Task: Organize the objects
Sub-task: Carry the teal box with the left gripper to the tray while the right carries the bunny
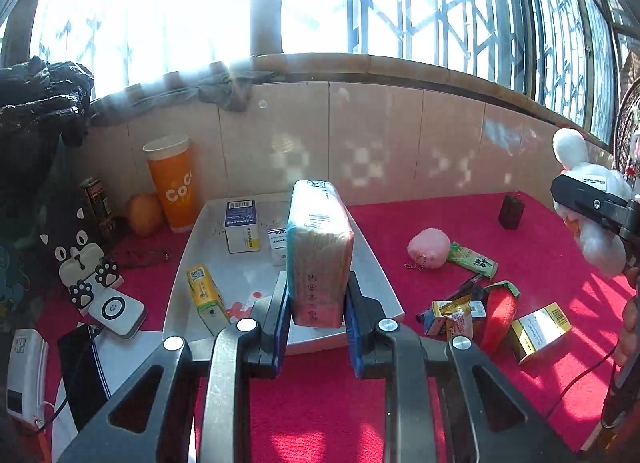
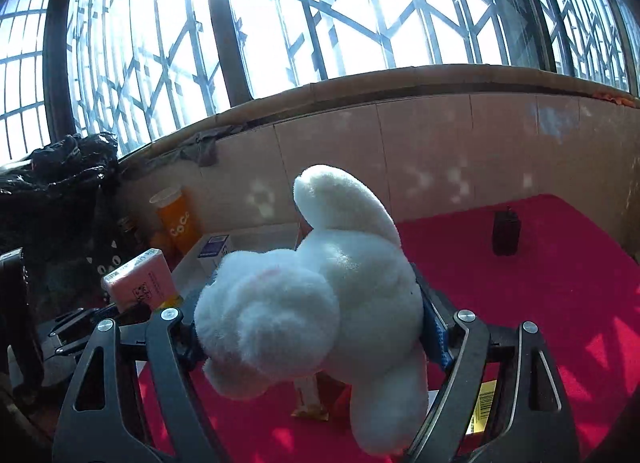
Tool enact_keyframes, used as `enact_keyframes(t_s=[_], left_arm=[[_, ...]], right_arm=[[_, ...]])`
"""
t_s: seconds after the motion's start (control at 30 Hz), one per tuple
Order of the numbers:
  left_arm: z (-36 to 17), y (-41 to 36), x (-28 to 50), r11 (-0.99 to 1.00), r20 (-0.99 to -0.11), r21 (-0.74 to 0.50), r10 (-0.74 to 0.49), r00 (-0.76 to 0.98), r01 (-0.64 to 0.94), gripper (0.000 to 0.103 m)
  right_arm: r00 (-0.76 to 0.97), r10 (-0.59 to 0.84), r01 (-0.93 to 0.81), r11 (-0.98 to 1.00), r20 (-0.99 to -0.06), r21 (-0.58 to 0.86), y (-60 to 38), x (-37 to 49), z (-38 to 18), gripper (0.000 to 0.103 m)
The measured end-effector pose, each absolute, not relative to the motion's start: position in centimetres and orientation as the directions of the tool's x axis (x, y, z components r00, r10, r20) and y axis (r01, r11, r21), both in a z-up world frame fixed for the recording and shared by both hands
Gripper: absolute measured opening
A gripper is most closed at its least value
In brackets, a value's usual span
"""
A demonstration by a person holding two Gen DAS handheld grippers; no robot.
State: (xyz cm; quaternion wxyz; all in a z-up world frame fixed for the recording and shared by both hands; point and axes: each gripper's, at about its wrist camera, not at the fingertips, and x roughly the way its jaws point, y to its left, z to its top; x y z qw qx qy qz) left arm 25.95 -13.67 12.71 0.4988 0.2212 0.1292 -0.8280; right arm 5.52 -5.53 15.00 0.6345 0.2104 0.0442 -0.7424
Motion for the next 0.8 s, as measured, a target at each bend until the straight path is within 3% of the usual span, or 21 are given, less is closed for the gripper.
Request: enact_keyframes(t_s=[0.3, 0.47, 0.8], left_arm=[[12.0, -15.8, 29.4, -0.382, -0.515, -0.002, -0.792, -0.329, 0.924, 0.023], [13.5, -17.3, 29.9, -0.344, -0.475, -0.006, -0.825, -0.305, 0.939, 0.023], [15.7, -19.0, 30.4, -0.294, -0.442, 0.012, -0.859, -0.259, 0.956, 0.023]], right_arm=[[-0.028, -0.906, 0.970, -0.127, -0.423, 0.208, -9.8, 9.9, 13.0, 0.082], [-0.051, -0.933, 0.979, -0.118, -0.357, 0.169, -10.8, 11.2, 15.5, 0.082], [-0.045, -0.943, 0.985, -0.096, -0.331, 0.141, -12.8, 13.9, 17.4, 0.082]])
